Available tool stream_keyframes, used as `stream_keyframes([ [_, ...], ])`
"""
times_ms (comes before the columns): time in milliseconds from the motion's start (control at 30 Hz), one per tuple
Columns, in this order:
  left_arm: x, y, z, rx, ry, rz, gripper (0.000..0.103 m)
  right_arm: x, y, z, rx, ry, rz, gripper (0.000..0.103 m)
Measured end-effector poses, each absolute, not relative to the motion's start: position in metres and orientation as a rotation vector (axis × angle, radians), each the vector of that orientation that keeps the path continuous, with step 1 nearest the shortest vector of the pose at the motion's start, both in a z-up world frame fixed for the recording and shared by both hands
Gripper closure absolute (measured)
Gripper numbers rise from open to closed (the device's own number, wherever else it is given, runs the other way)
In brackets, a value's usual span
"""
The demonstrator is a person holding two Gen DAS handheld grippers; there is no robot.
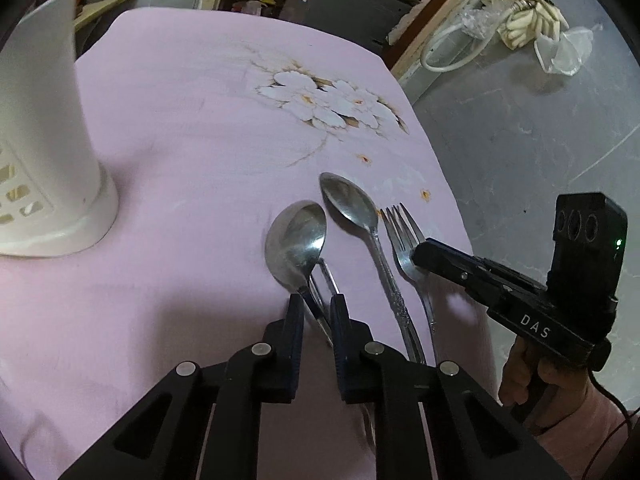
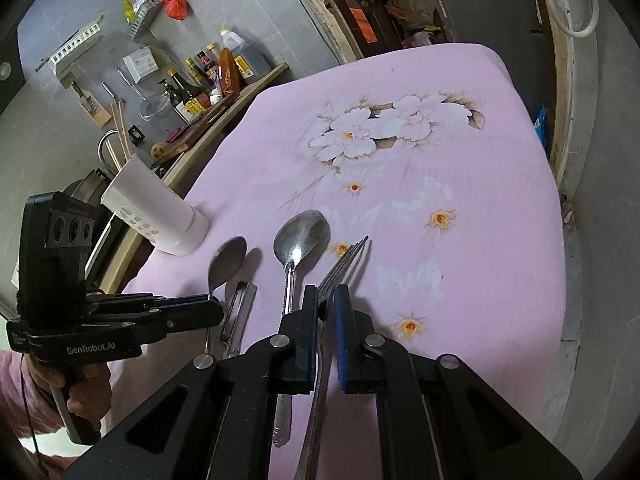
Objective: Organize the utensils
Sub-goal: 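Grasp a silver spoon with the left gripper while the right gripper grasps the fork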
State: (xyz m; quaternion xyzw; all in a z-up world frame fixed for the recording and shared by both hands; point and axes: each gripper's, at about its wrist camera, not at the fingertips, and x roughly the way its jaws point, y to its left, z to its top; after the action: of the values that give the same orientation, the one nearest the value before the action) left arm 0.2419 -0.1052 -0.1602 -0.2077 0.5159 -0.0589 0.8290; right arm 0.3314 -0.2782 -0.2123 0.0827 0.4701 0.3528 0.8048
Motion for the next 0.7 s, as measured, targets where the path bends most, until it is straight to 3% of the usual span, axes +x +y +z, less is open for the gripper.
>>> stream_keyframes([
  [700,0.26,-0.072,-0.175,-0.608,1.141,-0.103,0.092,0.345,-0.257,-0.217,0.12,1.086,0.759,0.096],
])
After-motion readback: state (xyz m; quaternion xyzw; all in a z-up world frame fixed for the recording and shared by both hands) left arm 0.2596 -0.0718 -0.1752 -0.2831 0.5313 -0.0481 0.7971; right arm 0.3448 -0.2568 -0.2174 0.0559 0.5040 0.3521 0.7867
